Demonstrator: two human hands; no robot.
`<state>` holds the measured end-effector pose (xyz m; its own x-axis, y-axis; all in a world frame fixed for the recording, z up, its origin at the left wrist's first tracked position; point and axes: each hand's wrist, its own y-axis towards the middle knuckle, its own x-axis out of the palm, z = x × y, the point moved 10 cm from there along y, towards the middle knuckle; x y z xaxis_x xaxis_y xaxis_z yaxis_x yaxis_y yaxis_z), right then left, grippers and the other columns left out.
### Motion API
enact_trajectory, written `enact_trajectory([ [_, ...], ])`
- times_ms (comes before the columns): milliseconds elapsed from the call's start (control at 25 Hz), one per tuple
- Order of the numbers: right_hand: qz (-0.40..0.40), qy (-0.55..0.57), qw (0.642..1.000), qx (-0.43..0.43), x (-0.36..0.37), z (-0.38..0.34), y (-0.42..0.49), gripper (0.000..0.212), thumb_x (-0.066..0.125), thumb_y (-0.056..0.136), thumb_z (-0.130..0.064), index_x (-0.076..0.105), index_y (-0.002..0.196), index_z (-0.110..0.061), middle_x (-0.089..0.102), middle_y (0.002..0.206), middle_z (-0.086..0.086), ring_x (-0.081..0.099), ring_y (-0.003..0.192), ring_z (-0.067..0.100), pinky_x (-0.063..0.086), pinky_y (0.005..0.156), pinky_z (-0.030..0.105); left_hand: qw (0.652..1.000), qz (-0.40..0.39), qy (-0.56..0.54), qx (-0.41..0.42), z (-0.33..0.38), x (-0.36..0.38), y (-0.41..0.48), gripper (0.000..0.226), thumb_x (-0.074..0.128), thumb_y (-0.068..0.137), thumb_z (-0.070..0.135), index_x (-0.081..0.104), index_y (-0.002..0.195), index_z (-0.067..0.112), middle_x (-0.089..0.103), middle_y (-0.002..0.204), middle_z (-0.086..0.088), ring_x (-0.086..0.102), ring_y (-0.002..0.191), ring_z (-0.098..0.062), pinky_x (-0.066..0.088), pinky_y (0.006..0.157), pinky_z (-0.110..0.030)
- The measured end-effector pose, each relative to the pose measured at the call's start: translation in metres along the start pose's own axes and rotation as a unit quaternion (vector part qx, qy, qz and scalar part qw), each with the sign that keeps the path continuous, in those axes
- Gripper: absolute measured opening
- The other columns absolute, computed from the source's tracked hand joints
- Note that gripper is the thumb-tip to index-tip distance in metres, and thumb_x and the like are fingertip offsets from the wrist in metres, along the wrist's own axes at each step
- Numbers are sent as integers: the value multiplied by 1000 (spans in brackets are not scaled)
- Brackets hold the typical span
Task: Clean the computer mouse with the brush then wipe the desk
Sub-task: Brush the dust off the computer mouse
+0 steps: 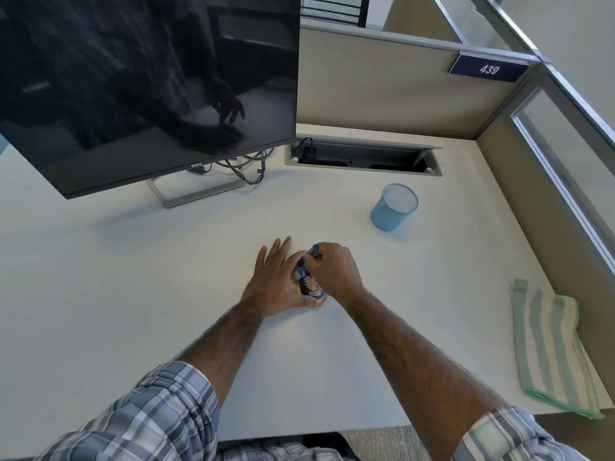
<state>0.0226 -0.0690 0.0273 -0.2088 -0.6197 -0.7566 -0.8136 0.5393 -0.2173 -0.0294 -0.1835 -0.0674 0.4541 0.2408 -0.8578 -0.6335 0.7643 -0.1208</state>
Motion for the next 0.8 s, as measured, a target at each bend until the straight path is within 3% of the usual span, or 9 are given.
enact_trajectory([
  [160,24,8,1000,1,-10,7,2,19,59,86,-25,70,79,-12,71,73,3,64,65,22,53,60,34,1000,-1,1,-4,-1,-2,0,121,60,62,93,15,159,36,-12,172,1,-22,156,-17,-10,126,-49],
  [320,-12,66,997,-35,-22,3,-3,13,65,93,-21,76,90,-14,73,81,-5,60,57,-2,43,53,12,1000,-2,0,-2,0,-1,1,122,59,62,93,16,160,35,-13,172,0,-22,156,-18,-9,126,-51],
  [400,-26,95,994,-48,-28,4,-5,11,67,92,-17,77,91,-13,75,82,-4,55,49,-4,39,49,9,1000,-4,-1,-3,0,-2,0,121,60,63,93,17,159,34,-13,172,0,-21,156,-18,-9,126,-50],
  [560,-26,65,996,-46,-31,12,-8,12,68,91,-18,78,90,-12,76,84,0,55,51,3,43,51,18,1000,-6,-10,-4,1,-2,0,121,63,61,91,17,159,36,-11,172,0,-21,156,-17,-12,126,-49],
  [680,14,113,993,-19,-35,26,-13,9,70,90,-18,77,87,-13,76,81,-2,68,74,22,54,71,38,1000,-8,-6,-8,0,-2,0,121,62,61,91,16,159,37,-12,172,0,-21,156,-18,-11,126,-49],
  [800,39,138,989,16,-37,44,-19,9,69,89,-16,77,86,-14,76,81,-3,70,79,22,55,74,38,1000,-7,-5,-4,1,-1,0,121,62,62,91,17,159,36,-11,172,0,-21,156,-18,-11,126,-49],
])
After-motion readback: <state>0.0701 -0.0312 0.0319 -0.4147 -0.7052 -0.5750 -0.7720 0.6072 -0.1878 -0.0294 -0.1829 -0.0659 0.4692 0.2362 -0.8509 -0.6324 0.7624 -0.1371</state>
